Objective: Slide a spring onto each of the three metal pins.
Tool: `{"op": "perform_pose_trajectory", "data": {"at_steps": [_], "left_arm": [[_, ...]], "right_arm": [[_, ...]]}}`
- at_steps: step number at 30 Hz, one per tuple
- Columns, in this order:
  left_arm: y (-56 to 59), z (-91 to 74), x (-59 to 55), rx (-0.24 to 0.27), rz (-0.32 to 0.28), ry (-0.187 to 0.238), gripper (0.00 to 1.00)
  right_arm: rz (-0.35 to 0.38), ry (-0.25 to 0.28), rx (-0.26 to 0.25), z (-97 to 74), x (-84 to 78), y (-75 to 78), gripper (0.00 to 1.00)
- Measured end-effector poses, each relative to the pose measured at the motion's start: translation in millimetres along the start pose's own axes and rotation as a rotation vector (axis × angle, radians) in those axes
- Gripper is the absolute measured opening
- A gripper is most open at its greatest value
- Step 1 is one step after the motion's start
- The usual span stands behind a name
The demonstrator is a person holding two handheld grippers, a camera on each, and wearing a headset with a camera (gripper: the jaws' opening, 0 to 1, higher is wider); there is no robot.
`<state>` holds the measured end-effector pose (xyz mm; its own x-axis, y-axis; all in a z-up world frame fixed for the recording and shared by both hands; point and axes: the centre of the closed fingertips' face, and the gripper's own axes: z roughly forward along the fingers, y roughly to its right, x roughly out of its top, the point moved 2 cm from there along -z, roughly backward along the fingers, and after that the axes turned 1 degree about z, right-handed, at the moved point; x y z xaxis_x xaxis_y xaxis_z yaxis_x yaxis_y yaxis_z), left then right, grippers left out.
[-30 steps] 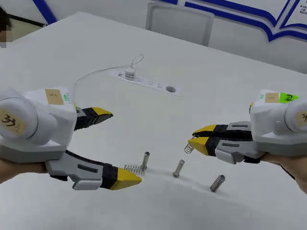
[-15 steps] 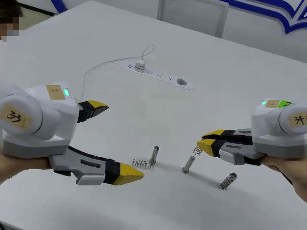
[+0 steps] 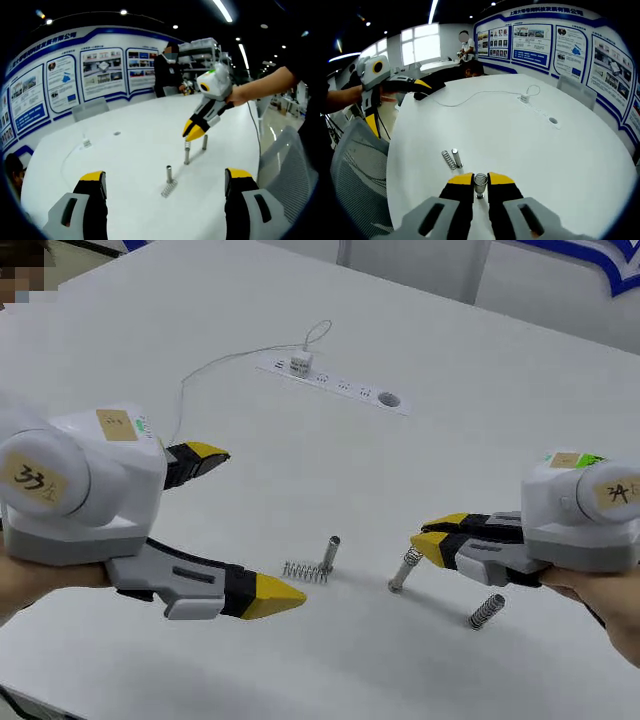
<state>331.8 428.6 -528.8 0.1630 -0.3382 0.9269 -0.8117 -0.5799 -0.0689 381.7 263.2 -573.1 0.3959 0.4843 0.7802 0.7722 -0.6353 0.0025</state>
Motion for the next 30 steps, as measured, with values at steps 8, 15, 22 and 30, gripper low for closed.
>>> {"op": "perform_pose_trajectory", "data": {"at_steps": [8, 15, 22, 30], "left_arm": [[-2.4, -1.6, -0.5, 0.016, -0.006, 0.006, 1.0], [-3.5, -2.6, 2.9, 0.031, -0.017, 0.028, 1.0], [0.6, -2.5, -2.0, 0.022, -0.015, 0.006, 1.0], [1.1, -4.4, -0.8, 0.024, -0.009, 0.001, 1.0]], "right_arm": [[-0.033, -0.041, 0.005, 11.7, -13.3, -2.3, 0.1], [-0.03, -0.076, 0.012, 22.7, -25.5, -4.4, 0.11], [-0.042, -0.115, 0.012, 27.0, -36.2, -6.2, 0.11], [-0.074, -0.129, 0.016, 27.9, -37.3, -8.9, 0.11]]}}
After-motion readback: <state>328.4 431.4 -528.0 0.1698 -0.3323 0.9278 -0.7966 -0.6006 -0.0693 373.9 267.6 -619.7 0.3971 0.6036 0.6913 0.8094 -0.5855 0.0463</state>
